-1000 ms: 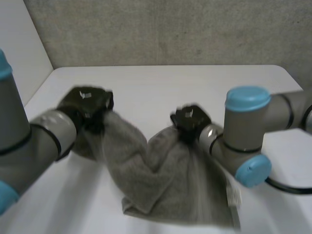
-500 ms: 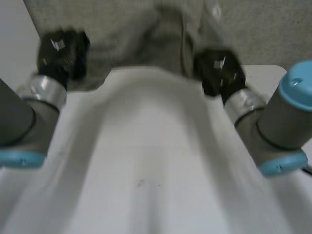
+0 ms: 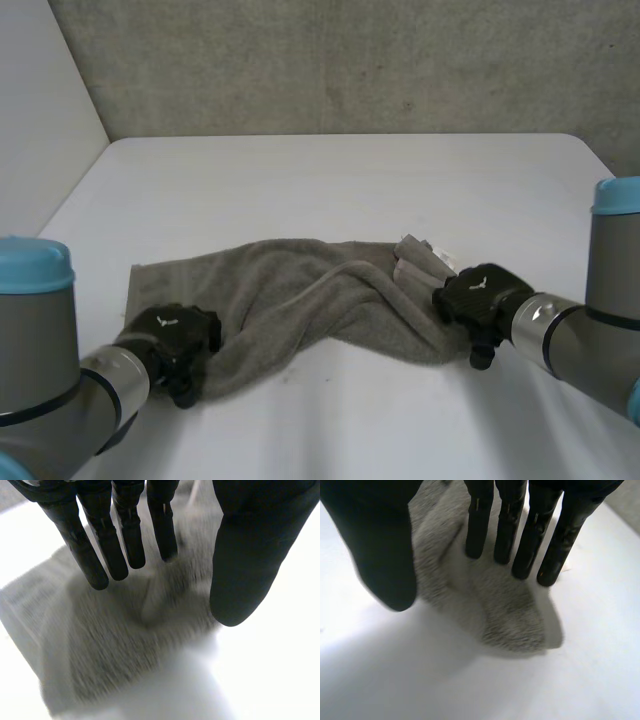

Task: Fold the towel.

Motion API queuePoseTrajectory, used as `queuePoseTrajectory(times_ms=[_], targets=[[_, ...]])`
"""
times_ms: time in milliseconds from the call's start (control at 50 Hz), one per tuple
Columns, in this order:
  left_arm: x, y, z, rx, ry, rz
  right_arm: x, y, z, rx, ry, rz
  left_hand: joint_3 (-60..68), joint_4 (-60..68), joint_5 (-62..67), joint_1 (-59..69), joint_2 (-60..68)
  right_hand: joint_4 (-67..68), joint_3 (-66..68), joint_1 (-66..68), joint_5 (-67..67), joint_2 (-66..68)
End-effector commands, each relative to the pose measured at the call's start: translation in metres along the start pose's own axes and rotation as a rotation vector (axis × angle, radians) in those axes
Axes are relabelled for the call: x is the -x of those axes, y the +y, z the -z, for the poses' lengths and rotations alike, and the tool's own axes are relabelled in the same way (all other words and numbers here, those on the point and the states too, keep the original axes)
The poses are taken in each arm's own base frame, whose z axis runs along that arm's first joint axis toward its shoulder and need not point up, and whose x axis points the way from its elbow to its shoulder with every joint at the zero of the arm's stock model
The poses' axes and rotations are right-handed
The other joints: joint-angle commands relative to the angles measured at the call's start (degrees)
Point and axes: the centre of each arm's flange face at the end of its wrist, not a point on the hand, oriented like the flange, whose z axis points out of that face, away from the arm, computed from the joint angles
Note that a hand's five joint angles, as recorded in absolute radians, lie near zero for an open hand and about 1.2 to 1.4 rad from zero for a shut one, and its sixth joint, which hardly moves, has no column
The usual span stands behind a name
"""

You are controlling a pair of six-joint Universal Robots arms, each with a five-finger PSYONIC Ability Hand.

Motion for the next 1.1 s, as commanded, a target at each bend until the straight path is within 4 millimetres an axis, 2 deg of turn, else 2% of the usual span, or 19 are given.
queuePoseTrajectory(times_ms=[20,100,200,300,440,620,660,680,700,720,740,760,780,820,900,940,980,1060,1100], targets=[[0.011,-0.042,0.011,-0.173,-0.038,0.006,-0.019,-0.013,0.003,-0.109,0.089,-0.078,-2.4,-2.3,-2.3,-2.4,-2.3,-6.6,-6.5,-1.3,-6.9,-6.4],[0.014,-0.053,0.010,-0.210,-0.047,0.015,-0.034,-0.018,0.006,-0.193,0.157,-0.164,-2.2,-2.2,-2.2,-2.3,-2.2,-6.1,-6.0,-0.8,-6.4,-5.9],[0.017,-0.063,0.002,-0.226,-0.047,0.052,-0.038,-0.015,0.003,-0.232,0.186,-0.193,0.1,0.2,0.2,0.1,0.2,-6.1,-6.0,-0.8,-6.4,-5.9],[0.013,-0.050,-0.029,-0.134,-0.015,0.100,-0.036,-0.010,0.001,-0.222,0.183,-0.194,7.9,7.9,7.9,7.8,7.9,-6.2,-6.2,-1.0,-6.6,-6.0],[0.007,-0.031,-0.044,-0.026,0.020,0.114,-0.033,-0.004,-0.003,-0.201,0.173,-0.196,8.9,8.9,8.9,8.8,8.9,-6.4,-6.4,-1.1,-6.8,-6.2],[-0.002,-0.016,-0.039,0.070,0.058,0.108,-0.032,-0.002,-0.006,-0.192,0.168,-0.196,11.4,11.4,11.5,11.3,11.4,-7.1,-7.0,-1.8,-7.4,-6.9],[-0.002,-0.015,-0.039,0.076,0.058,0.109,-0.033,-0.004,-0.007,-0.199,0.168,-0.195,12.1,12.1,12.1,12.0,12.1,-12.1,-12.0,-6.8,-12.4,-11.9],[-0.001,-0.014,-0.040,0.080,0.056,0.110,-0.033,-0.004,-0.007,-0.199,0.168,-0.195,18.4,18.4,18.5,18.3,18.4,-12.1,-12.1,-6.8,-12.5,-11.9],[-0.001,-0.014,-0.040,0.080,0.056,0.110,-0.033,-0.006,-0.007,-0.205,0.163,-0.195,18.5,18.5,18.5,18.4,18.5,-18.0,-17.9,-12.7,-18.3,-17.8],[-0.001,-0.014,-0.040,0.082,0.055,0.110,-0.033,-0.006,-0.007,-0.205,0.163,-0.195,27.6,27.7,27.7,27.6,27.7,-18.0,-18.0,-12.7,-18.4,-17.8],[-0.001,-0.014,-0.040,0.081,0.052,0.108,-0.033,-0.010,-0.008,-0.219,0.160,-0.191,35.6,35.6,35.6,35.5,35.6,-23.8,-23.8,-18.6,-24.2,-23.6],[-0.001,-0.014,-0.040,0.081,0.052,0.108,-0.035,-0.015,-0.009,-0.231,0.158,-0.190,35.6,35.7,35.7,35.6,35.7,-26.5,-26.5,-21.2,-26.9,-26.3],[0.000,-0.015,-0.041,0.076,0.050,0.105,-0.035,-0.015,-0.009,-0.231,0.158,-0.190,46.3,46.3,46.3,46.2,46.3,-26.5,-26.5,-21.2,-26.9,-26.3],[0.001,-0.017,-0.041,0.069,0.047,0.106,-0.041,-0.023,-0.018,-0.257,0.147,-0.190,46.4,46.4,46.4,46.3,46.4,-26.5,-26.5,-21.2,-26.9,-26.3],[0.000,-0.020,-0.038,0.052,0.047,0.101,-0.040,-0.035,-0.026,-0.280,0.115,-0.210,46.4,46.4,46.4,46.3,46.4,-26.5,-26.5,-21.2,-26.9,-26.3],[0.000,-0.021,-0.035,0.045,0.045,0.100,-0.035,-0.043,-0.030,-0.293,0.083,-0.232,46.4,46.4,46.4,46.3,46.4,-26.5,-26.5,-21.2,-26.9,-26.3],[0.000,-0.023,-0.032,0.034,0.041,0.099,-0.022,-0.056,-0.043,-0.289,0.014,-0.272,46.4,46.4,46.4,46.3,46.4,-25.6,-25.6,-20.3,-25.9,-25.4],[0.000,-0.027,-0.020,0.004,0.036,0.095,-0.013,-0.059,-0.056,-0.254,-0.049,-0.287,46.4,46.4,46.4,46.3,46.4,-22.2,-22.2,-16.9,-22.6,-22.0],[0.000,-0.029,-0.017,-0.004,0.031,0.094,-0.005,-0.056,-0.071,-0.208,-0.096,-0.289,46.4,46.4,46.4,46.3,46.4,-19.5,-19.5,-14.3,-19.9,-19.3]])
